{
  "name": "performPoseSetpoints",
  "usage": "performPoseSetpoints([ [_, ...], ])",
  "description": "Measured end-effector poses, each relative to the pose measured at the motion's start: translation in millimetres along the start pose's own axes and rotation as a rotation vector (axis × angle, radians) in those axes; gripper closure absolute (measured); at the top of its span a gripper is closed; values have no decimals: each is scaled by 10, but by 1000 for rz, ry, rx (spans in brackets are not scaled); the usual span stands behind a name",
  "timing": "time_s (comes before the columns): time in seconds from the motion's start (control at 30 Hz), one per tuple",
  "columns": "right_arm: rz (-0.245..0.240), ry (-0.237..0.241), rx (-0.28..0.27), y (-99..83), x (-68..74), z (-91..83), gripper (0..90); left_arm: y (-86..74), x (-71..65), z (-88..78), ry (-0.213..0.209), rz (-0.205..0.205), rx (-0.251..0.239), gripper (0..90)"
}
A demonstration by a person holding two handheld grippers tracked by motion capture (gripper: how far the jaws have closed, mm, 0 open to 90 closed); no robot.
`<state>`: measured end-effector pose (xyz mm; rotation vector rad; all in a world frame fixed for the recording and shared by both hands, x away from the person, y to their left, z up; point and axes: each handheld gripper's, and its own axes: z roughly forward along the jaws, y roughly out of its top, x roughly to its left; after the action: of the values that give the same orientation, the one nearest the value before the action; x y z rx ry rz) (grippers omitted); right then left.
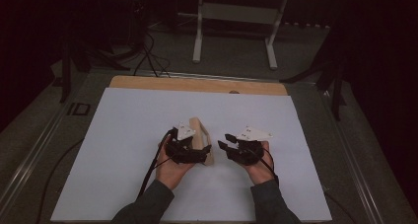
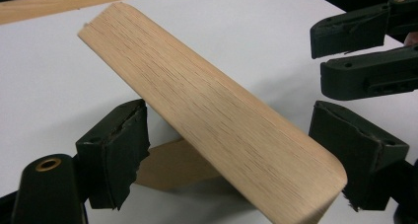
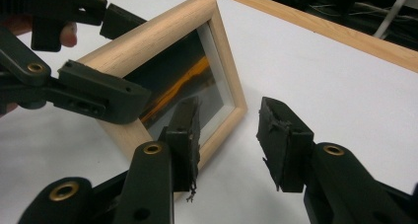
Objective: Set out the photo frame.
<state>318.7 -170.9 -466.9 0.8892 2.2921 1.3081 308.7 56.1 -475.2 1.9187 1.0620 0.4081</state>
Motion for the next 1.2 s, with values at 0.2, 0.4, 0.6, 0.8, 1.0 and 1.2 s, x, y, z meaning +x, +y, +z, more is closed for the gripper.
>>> performPoseSetpoints([
  [0.2,2,-2,-3,1,-8,-7,594,-4,0,36,4,-8,5,175],
  [0.4,7,-2,-5,3,-13,-15,594,0,9,50,-4,-19,6,202],
  [0.6,6,-4,-6,4,-16,-19,592,-4,10,81,-8,-26,14,203],
  [0.8,6,-5,-11,5,-21,-28,590,-5,13,83,-10,-27,17,209],
  [1.0,8,-4,-12,6,-20,-32,585,-6,19,68,-13,-19,12,238],
  [1.2,9,-4,-14,5,-22,-35,583,-3,30,46,-18,-10,9,301],
])
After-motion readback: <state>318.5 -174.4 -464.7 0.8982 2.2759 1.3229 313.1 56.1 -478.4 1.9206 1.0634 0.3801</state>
